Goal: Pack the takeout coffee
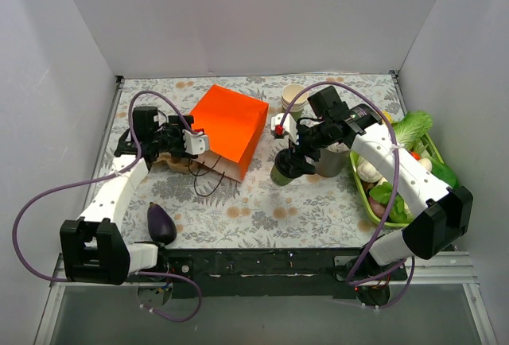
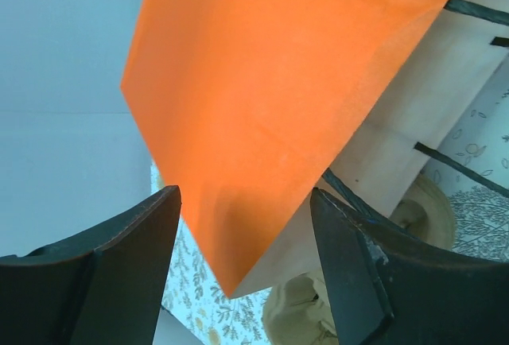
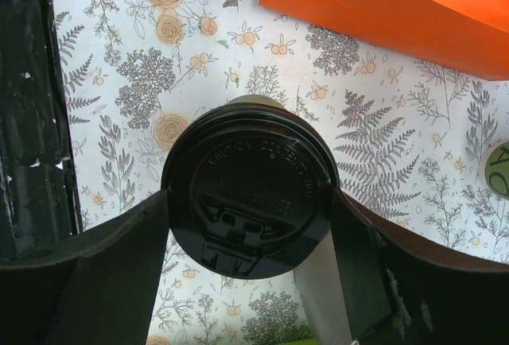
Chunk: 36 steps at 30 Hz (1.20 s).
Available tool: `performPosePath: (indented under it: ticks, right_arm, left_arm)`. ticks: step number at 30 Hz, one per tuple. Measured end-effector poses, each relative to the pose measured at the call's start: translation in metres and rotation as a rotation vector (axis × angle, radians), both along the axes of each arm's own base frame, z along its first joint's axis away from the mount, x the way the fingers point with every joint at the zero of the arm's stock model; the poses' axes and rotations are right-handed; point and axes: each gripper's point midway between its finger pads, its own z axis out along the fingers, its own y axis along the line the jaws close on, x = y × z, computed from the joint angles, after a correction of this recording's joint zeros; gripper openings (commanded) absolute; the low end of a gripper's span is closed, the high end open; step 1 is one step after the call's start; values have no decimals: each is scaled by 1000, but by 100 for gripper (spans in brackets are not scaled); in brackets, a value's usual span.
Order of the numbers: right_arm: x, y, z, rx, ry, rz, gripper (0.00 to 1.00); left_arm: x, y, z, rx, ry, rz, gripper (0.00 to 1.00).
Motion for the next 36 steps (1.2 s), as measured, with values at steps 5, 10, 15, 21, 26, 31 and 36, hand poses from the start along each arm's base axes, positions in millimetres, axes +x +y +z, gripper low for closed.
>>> performPosePath:
  ticks: [5, 10, 15, 21, 26, 31, 36]
  right_arm:
    - [0, 0, 0, -3, -1, -3, 1]
    - [1, 0, 1, -2, -4, -4, 1]
    - [4, 1, 5, 2, -13, -11, 1]
    - [9, 2, 4, -6, -11, -24, 1]
    - [10, 3, 1, -14, -3, -27, 1]
    - [12, 5, 1, -14, -4, -27, 1]
    - [14, 7, 1, -15, -6, -25, 1]
  left_arm:
    - [6, 19, 24, -26, -65, 20, 69]
    - [4, 54, 26, 11, -85, 51, 71]
    - [-4, 47, 16, 14, -110, -31, 74]
    - [-12, 32, 2, -8, -135, -109, 75]
    - [-2, 23, 10, -19, -187, -134, 75]
    - [5, 5, 1, -43, -172, -169, 72]
    - [17, -16, -13, -53, -175, -187, 36]
